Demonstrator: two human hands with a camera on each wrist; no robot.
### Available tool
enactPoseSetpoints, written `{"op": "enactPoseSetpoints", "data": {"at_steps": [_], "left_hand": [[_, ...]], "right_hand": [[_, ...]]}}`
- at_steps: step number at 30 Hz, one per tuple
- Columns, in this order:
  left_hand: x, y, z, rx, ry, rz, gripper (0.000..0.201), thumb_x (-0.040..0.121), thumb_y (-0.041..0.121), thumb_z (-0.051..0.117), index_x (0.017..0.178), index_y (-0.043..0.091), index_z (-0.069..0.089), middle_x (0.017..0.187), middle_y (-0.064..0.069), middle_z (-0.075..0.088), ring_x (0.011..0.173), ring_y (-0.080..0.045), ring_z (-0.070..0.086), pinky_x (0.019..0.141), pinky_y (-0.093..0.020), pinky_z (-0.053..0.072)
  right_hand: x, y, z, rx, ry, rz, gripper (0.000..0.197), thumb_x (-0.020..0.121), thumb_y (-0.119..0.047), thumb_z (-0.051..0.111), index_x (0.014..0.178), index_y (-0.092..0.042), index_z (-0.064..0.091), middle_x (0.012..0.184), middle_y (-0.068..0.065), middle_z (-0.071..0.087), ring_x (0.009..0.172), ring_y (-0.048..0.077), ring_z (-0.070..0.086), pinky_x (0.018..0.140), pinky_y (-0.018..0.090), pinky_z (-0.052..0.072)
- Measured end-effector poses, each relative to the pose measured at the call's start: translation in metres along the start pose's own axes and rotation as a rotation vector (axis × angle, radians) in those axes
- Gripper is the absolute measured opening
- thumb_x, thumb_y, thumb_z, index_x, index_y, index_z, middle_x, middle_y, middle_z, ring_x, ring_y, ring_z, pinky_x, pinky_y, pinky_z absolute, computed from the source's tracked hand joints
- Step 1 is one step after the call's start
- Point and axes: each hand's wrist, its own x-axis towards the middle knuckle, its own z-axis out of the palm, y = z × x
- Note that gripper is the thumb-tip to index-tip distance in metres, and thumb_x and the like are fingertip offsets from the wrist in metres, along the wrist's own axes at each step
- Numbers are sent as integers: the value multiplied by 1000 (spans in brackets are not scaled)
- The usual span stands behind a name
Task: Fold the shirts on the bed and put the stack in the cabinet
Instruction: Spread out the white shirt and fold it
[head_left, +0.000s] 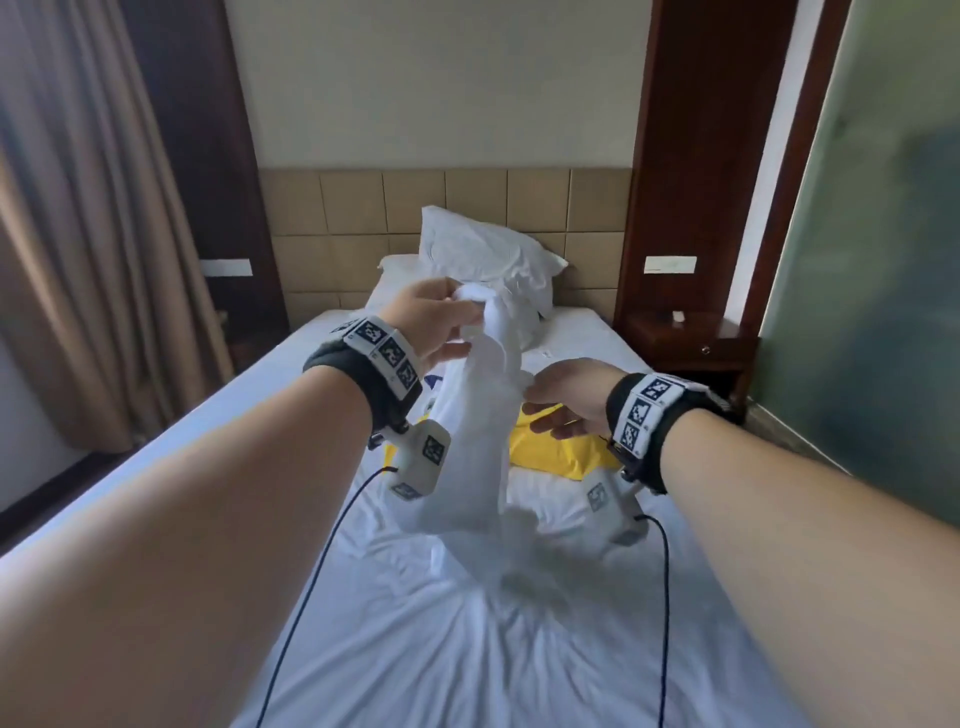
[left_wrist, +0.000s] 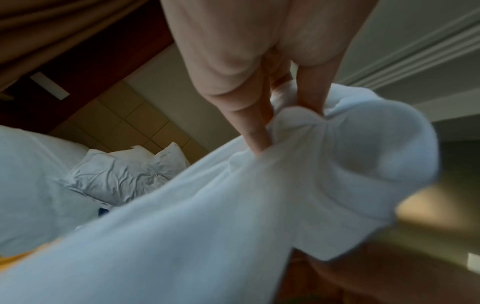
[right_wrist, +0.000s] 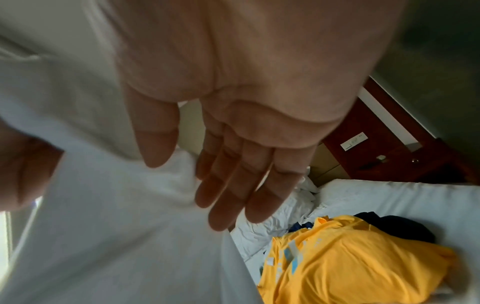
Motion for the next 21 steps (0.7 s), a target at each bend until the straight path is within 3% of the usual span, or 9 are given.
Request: {"op": "enactPoseSetpoints", "data": {"at_steps": [2,6,8,10,12,15,18,20,21], "left_hand": [[-3,4,1,125,-35,-45,11,89,10,75,92,11,65,85,-9,59,80,-21,63,82,-44,63],[-13,18,9,236,-66,-33,16,88,15,79,93,6,68,85,-11,55,73,-18,63,83,-46,63],[-21,34,16,271,-73,3,18,91,16,77,98,2,68,81,-10,62,69,-16,69,87,-45,62],[-28,49,22,380,-59,48,29,94,26,73,107,0,69,91,-15,73,79,-22,76,92,-46,60],[-36,64,21,639,-8,107,34,96,38,66,108,7,72,93,-11,76,79,-24,76,89,-37,60],[-44,80,12,956,66,155,32,98,43,56,98,17,74,70,-1,68,62,-21,69,65,-28,51],[-49,91,-2,1150,117,150,29,100,35,51,104,18,74,75,-2,63,69,-23,59,60,-27,42],[-56,98,-7,1263,126,168,28,103,28,47,106,18,73,84,-4,63,77,-26,59,59,-28,39],[-61,103,-8,1255,146,178,28,103,29,47,100,19,73,79,-3,62,75,-26,58,56,-28,37]], "right_hand": [[-8,-5,-5,21,11,-58,9,96,-18,67,103,-15,64,101,10,69,88,28,68,80,37,49],[-23,-11,-10,55,-22,-103,49,82,-19,81,126,-27,58,95,11,75,73,30,69,68,36,56],[-37,-18,-10,-17,-93,-120,41,82,-18,80,121,-20,66,93,13,74,64,28,67,66,37,58],[-49,-28,-11,-22,-67,-116,21,89,-7,68,110,-4,70,85,15,72,64,28,68,69,39,61],[-54,-39,-18,-13,83,-104,18,92,-3,56,103,4,68,83,21,70,65,27,70,75,39,61],[-65,-57,-45,-483,468,-194,21,85,-16,59,100,-4,67,89,8,66,74,22,62,71,32,51],[-87,-66,-64,-806,603,-257,33,80,-22,61,112,-21,52,113,-2,46,96,24,56,81,35,49],[-99,-72,-73,-905,706,-370,23,86,-14,56,108,-20,51,114,0,45,96,28,54,78,37,47],[-103,-76,-77,-922,771,-423,13,90,-13,52,103,-18,52,111,2,49,93,30,55,76,39,48]]}}
